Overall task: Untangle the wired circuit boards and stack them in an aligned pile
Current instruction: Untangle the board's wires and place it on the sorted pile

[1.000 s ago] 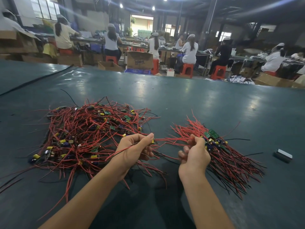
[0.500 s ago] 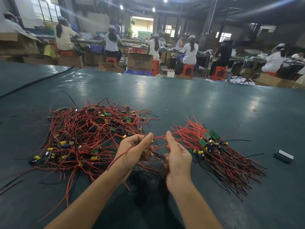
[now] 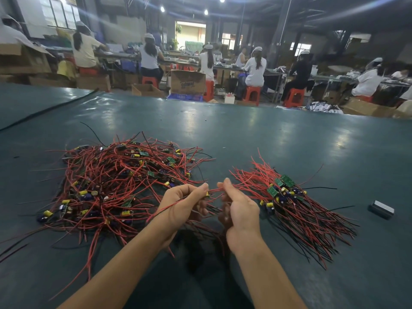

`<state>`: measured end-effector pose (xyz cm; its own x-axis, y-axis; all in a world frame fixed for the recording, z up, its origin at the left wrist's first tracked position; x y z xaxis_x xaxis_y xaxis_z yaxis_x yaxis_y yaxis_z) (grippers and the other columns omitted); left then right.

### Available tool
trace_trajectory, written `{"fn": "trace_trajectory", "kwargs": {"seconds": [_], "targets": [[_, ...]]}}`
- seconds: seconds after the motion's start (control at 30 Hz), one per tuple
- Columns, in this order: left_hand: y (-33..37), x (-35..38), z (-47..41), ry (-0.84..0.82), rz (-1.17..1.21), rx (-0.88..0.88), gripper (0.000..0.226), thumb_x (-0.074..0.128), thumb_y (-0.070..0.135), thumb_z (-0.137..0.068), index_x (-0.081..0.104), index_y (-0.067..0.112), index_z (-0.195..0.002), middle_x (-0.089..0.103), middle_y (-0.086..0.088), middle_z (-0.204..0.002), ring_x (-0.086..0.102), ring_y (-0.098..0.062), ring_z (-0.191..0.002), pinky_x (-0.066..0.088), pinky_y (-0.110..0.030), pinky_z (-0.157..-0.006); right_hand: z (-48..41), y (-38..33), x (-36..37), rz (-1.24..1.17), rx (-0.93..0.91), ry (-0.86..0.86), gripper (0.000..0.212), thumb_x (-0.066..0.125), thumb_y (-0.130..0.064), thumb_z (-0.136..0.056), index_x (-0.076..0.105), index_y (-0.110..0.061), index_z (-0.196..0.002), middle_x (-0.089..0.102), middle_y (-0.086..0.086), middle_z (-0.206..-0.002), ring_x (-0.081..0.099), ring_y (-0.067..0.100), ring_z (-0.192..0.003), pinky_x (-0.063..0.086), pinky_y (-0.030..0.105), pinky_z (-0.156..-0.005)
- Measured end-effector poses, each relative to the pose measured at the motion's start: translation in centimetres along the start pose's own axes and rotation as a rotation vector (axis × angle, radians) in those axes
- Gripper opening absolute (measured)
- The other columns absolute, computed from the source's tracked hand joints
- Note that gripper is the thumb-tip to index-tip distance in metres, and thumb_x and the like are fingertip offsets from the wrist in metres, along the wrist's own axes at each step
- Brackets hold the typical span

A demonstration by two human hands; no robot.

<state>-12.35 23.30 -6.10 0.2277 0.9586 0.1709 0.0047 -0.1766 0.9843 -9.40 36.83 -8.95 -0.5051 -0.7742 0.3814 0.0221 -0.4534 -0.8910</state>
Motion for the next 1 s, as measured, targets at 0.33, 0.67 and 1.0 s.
{"fn": "trace_trajectory", "kwargs": {"seconds": [0.33,0.67,1.0], "targets": [[-0.2,-0.7,0.0,-0.001,0.033,-0.076,0.03,0.065,0.023,-0.09,0.058,0.01,-0.064,0.058,-0.003,-0.053,0.059,-0.012,-0.046,0.048,-0.021,-0.044,-1.8,-3.1,-3.9,-0.06,-0.145,0.138,0.026,0.072,-0.024,-0.089,0.077,-0.016,-0.065,0.054,-0.009,-0.049,0.037,0.002,-0.038,0.028,0.017,-0.035],[0.0,-1.7,-0.5,-0.006,0.03,-0.067,0.033,0.07,0.031,-0.081,0.058,0.014,-0.055,0.059,-0.008,-0.054,0.061,-0.015,-0.046,0.05,-0.022,-0.047,-1.5,-4.1,-3.3,-0.104,-0.221,0.075,0.024,0.071,-0.016,-0.089,0.074,-0.014,-0.065,0.074,0.005,-0.07,0.044,0.006,-0.038,0.034,0.017,-0.036],[0.5,-1.3,-0.2,-0.057,0.035,-0.05,0.029,0.071,0.039,-0.069,0.061,0.018,-0.05,0.059,-0.009,-0.055,0.062,-0.016,-0.046,0.051,-0.023,-0.046,-1.3,-3.8,-3.1,-0.218,-0.133,0.055,0.014,0.06,-0.017,-0.096,0.072,-0.009,-0.092,0.071,0.007,-0.063,0.029,0.006,-0.03,0.024,0.015,-0.033]]}}
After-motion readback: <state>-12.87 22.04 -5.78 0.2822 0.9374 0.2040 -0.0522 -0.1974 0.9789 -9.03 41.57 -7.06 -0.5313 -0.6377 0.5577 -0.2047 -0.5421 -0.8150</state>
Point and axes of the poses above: each hand's wrist, its own z-axis away from the middle knuckle, its own x-axis out of the palm, y = z × x, the point moved 9 cm from there along -z, towards the middle knuckle
